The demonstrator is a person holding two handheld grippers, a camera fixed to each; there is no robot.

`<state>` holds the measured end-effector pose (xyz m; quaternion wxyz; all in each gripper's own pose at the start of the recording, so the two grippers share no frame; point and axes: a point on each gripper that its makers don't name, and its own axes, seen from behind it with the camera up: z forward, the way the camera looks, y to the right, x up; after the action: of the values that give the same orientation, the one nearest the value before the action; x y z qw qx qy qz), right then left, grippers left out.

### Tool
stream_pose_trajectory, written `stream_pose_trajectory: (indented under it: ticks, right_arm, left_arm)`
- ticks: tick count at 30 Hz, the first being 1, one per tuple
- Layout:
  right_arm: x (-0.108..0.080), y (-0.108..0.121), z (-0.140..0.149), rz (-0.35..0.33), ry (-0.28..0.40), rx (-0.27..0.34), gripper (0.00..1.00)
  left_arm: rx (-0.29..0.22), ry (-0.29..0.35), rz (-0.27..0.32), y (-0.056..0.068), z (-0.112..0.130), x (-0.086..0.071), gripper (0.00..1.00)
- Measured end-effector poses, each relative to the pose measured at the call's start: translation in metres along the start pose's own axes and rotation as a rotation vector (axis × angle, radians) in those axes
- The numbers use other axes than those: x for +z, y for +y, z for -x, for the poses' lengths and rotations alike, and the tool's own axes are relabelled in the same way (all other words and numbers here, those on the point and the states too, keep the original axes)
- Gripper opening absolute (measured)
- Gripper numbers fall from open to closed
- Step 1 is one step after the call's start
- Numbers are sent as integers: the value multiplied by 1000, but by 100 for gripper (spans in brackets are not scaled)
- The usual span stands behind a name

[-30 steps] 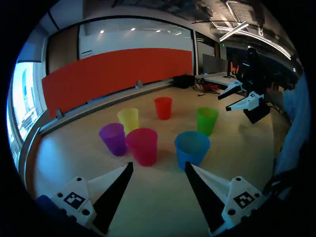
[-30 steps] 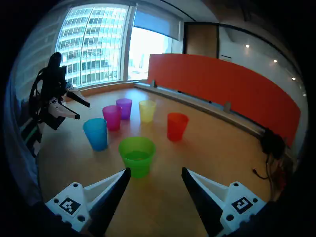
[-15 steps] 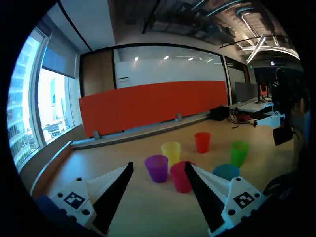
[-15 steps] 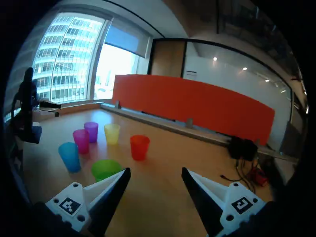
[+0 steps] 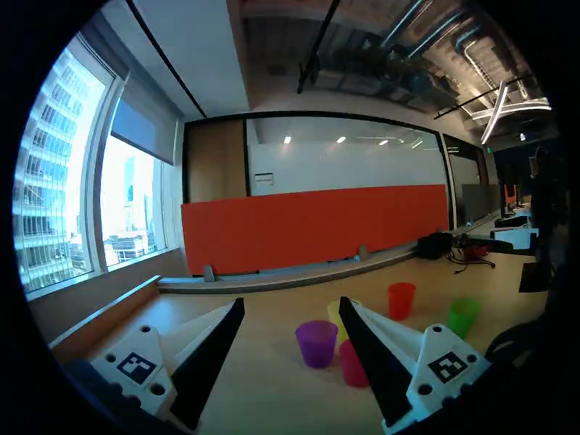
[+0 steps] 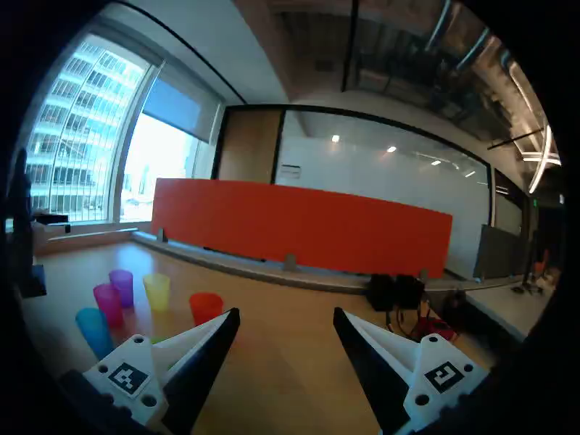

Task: Pour water

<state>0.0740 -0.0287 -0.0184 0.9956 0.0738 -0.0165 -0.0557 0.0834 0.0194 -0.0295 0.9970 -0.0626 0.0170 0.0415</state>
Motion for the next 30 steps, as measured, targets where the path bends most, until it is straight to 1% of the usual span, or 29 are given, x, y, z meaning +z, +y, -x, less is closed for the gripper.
stream_pose_trajectory:
  ticks: [5, 8, 11, 14, 17, 21, 24, 30]
  right_arm:
    - [-3, 19, -13, 98, 49, 64, 100]
    - [-5, 29, -17, 154, 71, 99, 100]
    - [-7, 39, -18, 203, 82, 125, 100]
    - [-11, 45, -18, 240, 93, 143, 100]
    - [-14, 49, -17, 261, 94, 163, 100]
    - [-17, 53, -17, 272, 85, 179, 100]
    - [-19, 57, -20, 282, 90, 177, 99]
    - [-21, 62, -23, 295, 94, 157, 99]
  left_arm:
    - [-16, 13, -31, -5, -3, 1, 97]
    - [-42, 15, -38, -7, -3, 2, 97]
    - [-59, 13, -43, -10, -1, 4, 97]
    - [-63, 10, -48, -13, 0, 5, 97]
    - [-66, 9, -63, -16, 0, 6, 97]
    - [-73, 19, -81, -19, -2, 8, 97]
    - [-67, 25, -90, -21, -1, 10, 97]
    - [-38, 26, -130, -27, 4, 12, 97]
